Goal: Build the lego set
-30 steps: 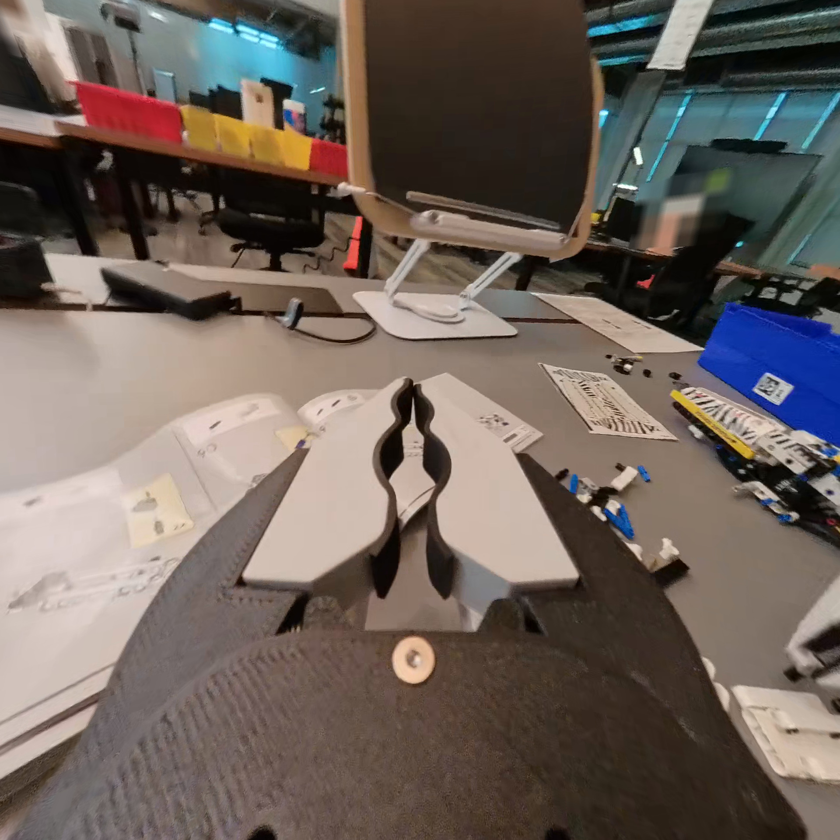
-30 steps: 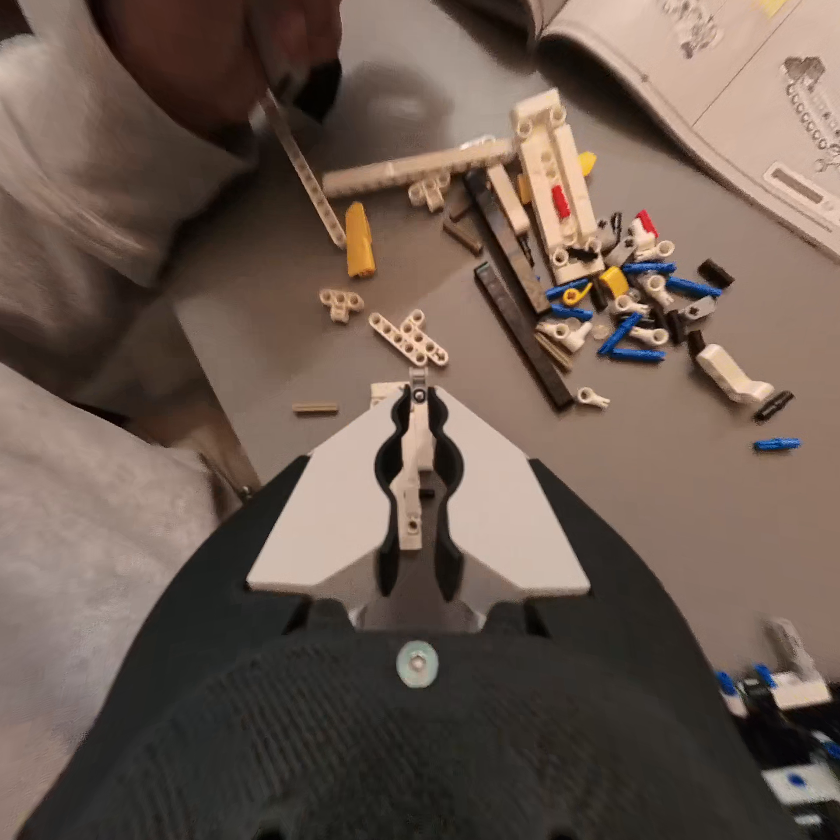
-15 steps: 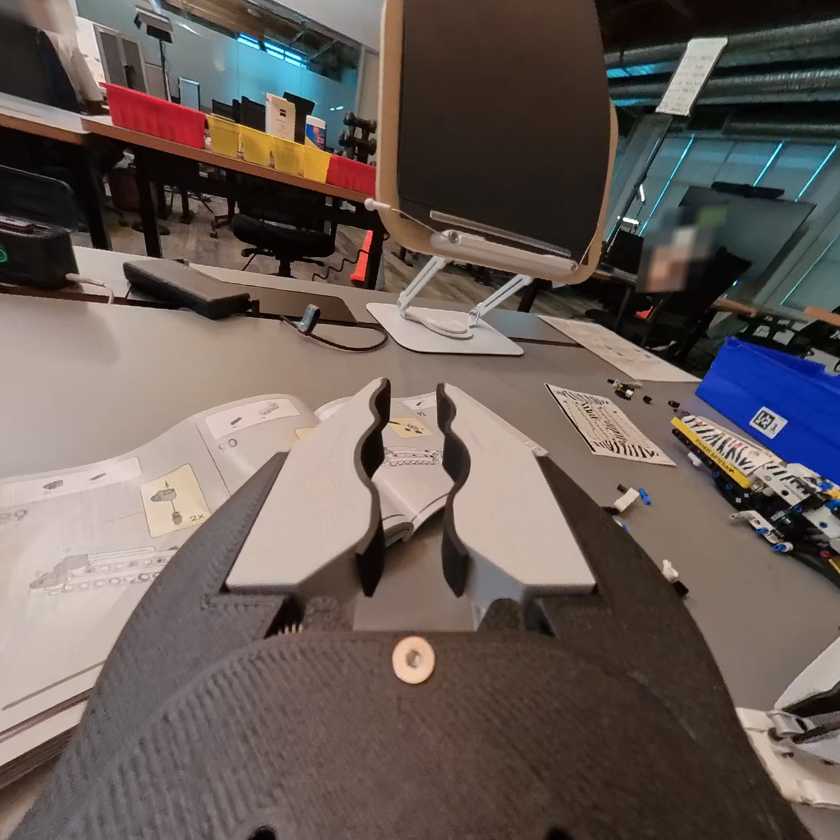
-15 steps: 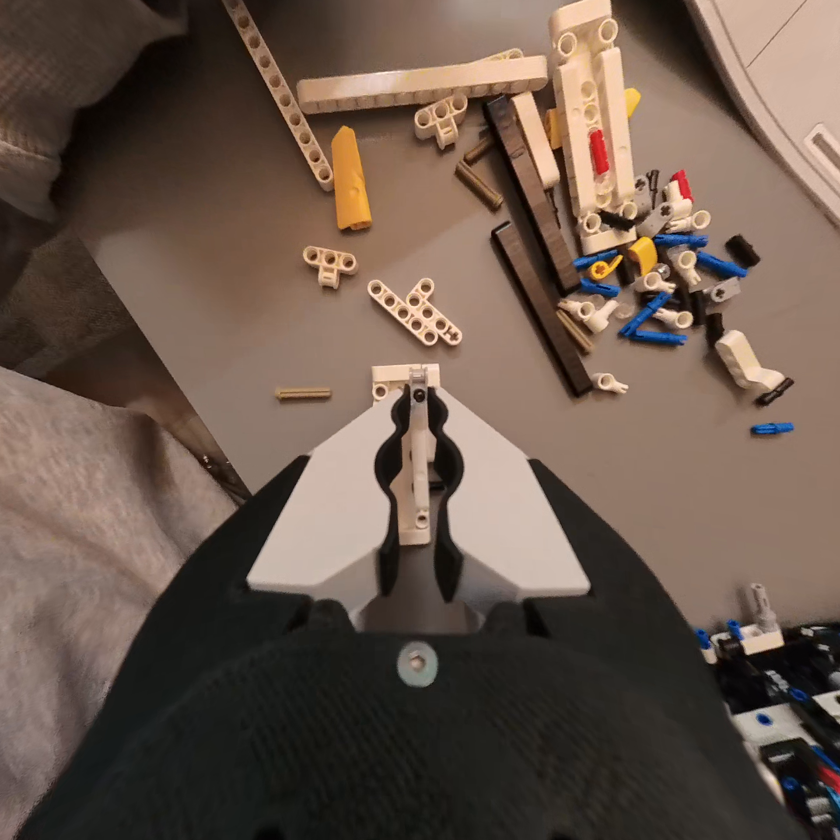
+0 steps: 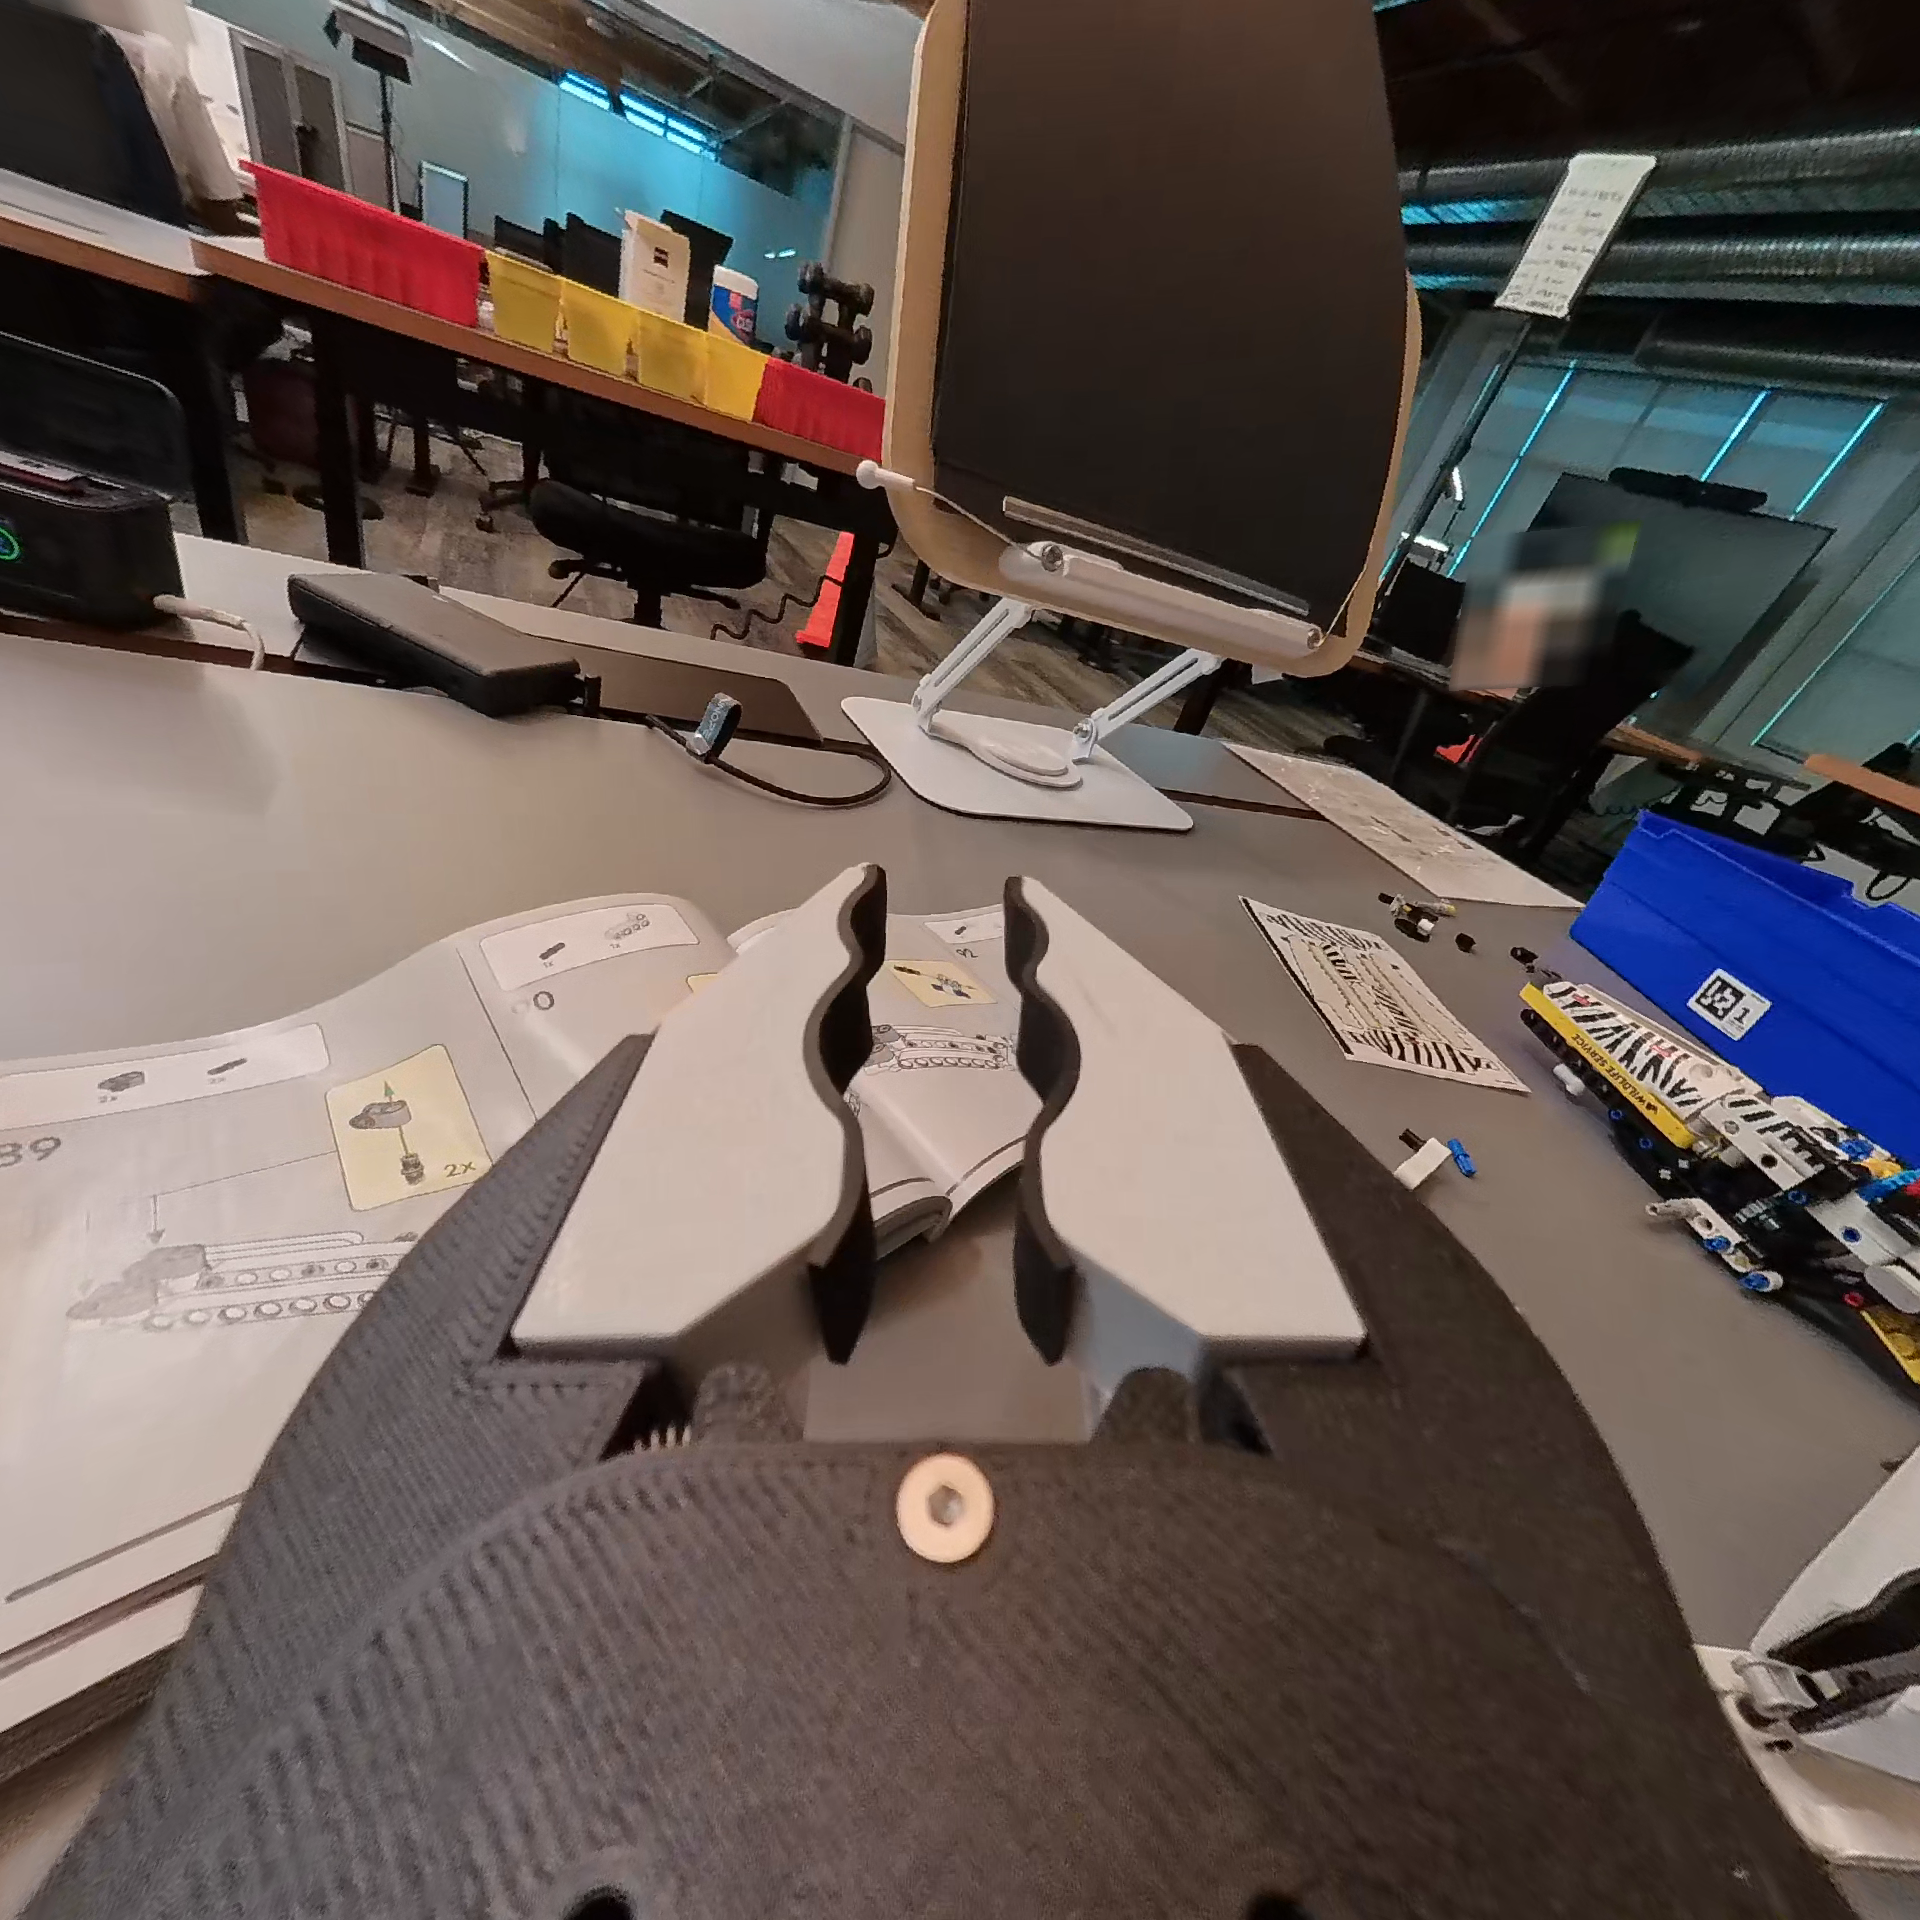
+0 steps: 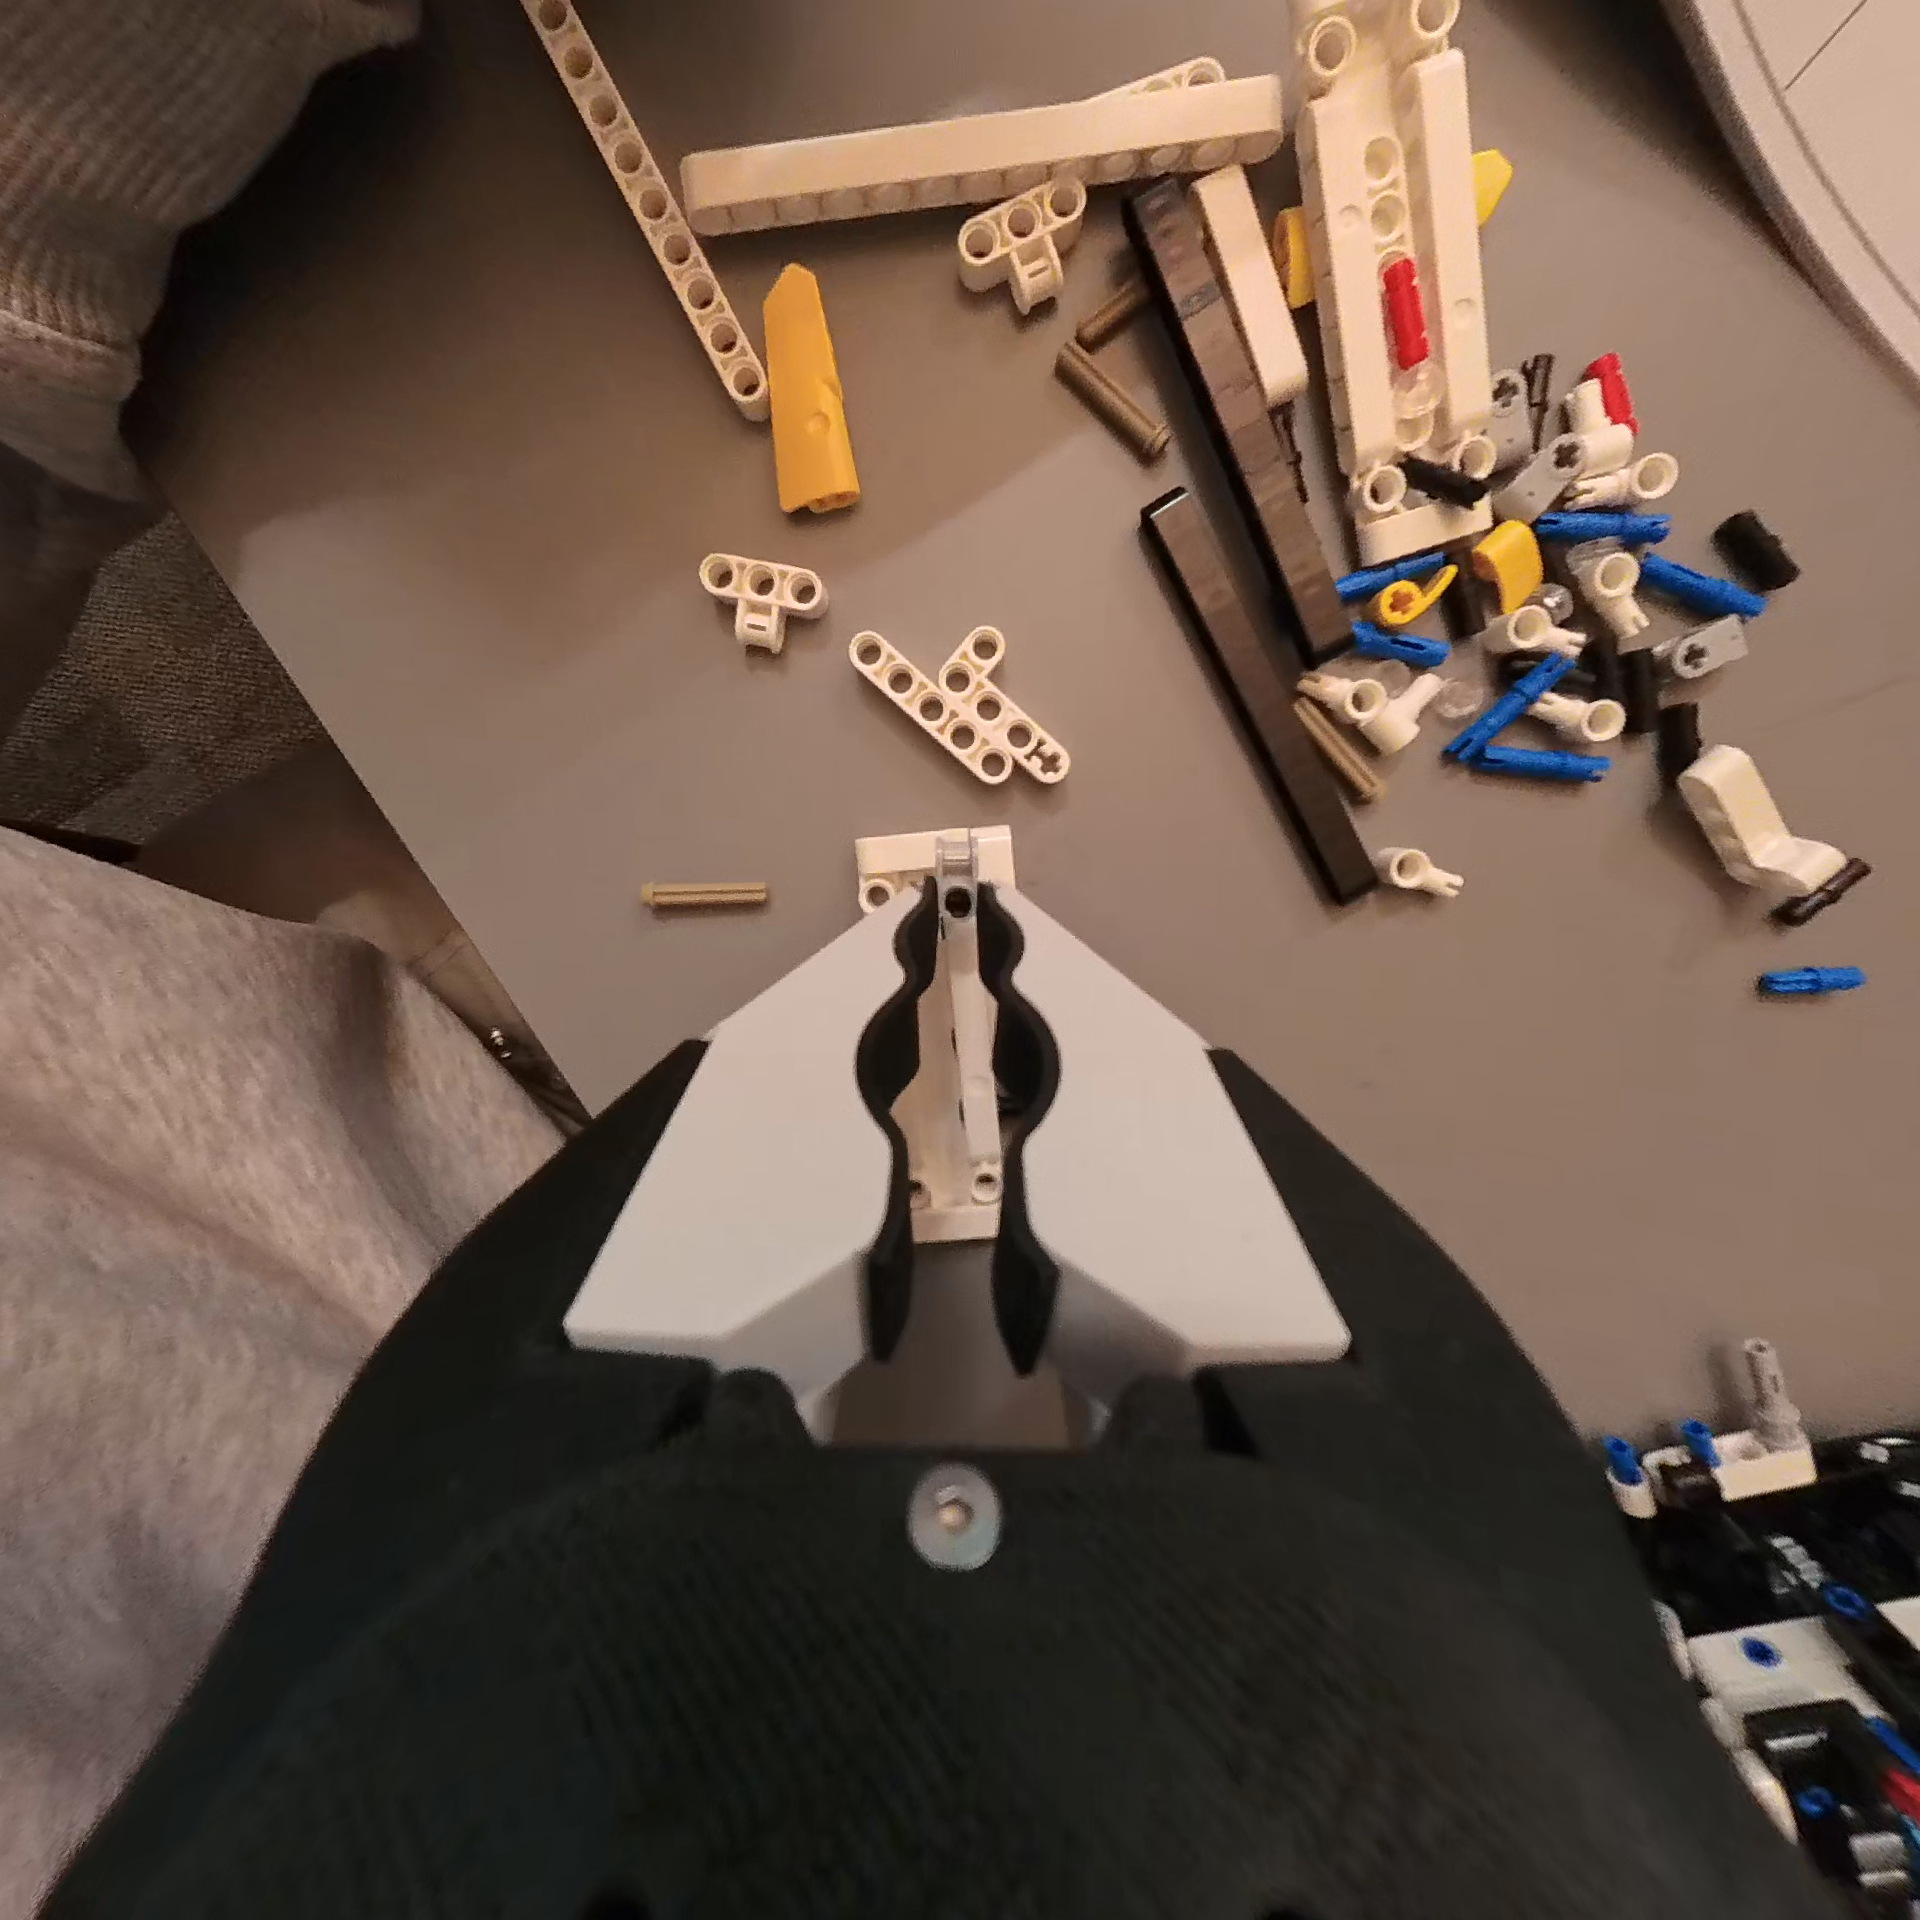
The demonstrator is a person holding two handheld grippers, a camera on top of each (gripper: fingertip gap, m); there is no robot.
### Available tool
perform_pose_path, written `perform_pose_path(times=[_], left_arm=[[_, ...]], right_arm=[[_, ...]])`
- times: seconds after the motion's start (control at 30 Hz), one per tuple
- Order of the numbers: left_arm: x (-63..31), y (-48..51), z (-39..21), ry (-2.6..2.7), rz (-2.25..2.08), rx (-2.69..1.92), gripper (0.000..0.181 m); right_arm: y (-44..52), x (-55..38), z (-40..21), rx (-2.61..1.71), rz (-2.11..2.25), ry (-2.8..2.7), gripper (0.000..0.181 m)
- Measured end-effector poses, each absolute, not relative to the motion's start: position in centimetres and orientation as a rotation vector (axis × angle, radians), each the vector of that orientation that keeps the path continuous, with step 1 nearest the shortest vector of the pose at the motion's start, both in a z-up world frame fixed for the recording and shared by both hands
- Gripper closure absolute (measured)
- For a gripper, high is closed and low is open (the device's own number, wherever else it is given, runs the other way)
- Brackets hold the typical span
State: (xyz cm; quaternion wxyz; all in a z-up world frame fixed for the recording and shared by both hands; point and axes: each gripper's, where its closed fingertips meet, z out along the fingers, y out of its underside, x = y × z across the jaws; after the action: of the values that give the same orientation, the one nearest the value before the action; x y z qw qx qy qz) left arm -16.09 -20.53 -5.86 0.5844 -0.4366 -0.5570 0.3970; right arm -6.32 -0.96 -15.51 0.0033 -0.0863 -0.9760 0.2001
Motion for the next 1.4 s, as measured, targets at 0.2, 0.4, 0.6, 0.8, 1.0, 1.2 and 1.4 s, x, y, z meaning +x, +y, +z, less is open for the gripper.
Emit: perform_pose_path(times=[0.2, 0.4, 0.6, 0.8, 1.0, 1.2, 1.4], left_arm=[[-16.09, -20.61, -5.87, -1.301, 0.92, -1.011, 0.16], [-16.12, -20.65, -5.94, -1.305, 0.921, -1.014, 0.159], [-16.16, -20.66, -5.94, -1.306, 0.919, -1.013, 0.158], [-16.16, -20.72, -5.96, -1.308, 0.919, -1.01, 0.158], [-16.19, -20.76, -6.0, -1.311, 0.921, -1.012, 0.157], [-16.22, -20.76, -6.08, -1.313, 0.917, -1.014, 0.157], [-16.28, -20.76, -6.21, -1.319, 0.916, -1.018, 0.157]], right_arm=[[-0.92, -6.32, -15.5, -0.245, 0.588, -3.076, 0.176], [-0.95, -6.33, -15.5, -0.237, 0.549, -3.112, 0.176], [-1.03, -6.33, -15.5, -0.236, 0.545, -3.122, 0.176], [-1.01, -6.34, -15.5, -0.24, 0.555, -3.135, 0.176], [-0.92, -6.33, -15.54, -0.238, 0.567, -3.144, 0.176], [-0.88, -6.32, -15.57, -0.228, 0.566, -3.144, 0.176], [-0.89, -6.28, -15.61, -0.153, 0.471, -3.127, 0.176]])
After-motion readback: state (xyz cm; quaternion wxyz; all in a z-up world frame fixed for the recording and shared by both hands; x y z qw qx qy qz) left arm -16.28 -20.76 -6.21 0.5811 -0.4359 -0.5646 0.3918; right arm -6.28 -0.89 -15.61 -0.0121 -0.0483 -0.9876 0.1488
